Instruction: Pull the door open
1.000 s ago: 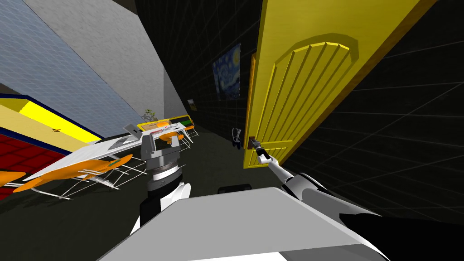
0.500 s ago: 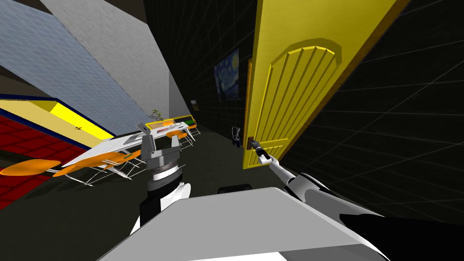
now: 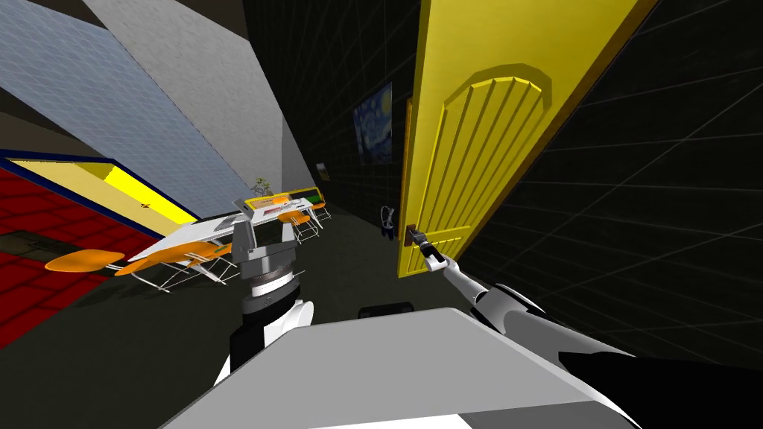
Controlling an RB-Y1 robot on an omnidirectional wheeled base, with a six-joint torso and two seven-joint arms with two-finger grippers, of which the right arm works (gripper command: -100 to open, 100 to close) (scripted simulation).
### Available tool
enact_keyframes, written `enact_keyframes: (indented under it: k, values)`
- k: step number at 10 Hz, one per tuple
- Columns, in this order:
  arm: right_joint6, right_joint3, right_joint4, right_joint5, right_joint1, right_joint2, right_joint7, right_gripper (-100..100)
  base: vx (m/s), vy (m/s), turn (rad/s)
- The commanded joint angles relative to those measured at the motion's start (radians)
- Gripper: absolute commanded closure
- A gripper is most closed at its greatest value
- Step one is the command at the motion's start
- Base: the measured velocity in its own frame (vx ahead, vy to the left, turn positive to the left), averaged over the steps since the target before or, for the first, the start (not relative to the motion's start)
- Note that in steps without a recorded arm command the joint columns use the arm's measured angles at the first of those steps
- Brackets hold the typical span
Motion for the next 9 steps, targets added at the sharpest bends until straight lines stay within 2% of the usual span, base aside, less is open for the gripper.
enact_keyframes:
  k: [1, 8, 9]
  values:
    - [-0.006, 0.027, -0.007, 0.008, 0.005, -0.006, -0.019, 100, -0.167, -0.106, 0.046]
    - [-0.03, 0.127, -0.058, 0.037, 0.021, -0.053, -0.098, 100, -0.158, -0.114, 0.039]
    - [-0.035, 0.116, -0.045, 0.034, 0.01, -0.05, -0.092, 100, -0.074, -0.06, 0.024]
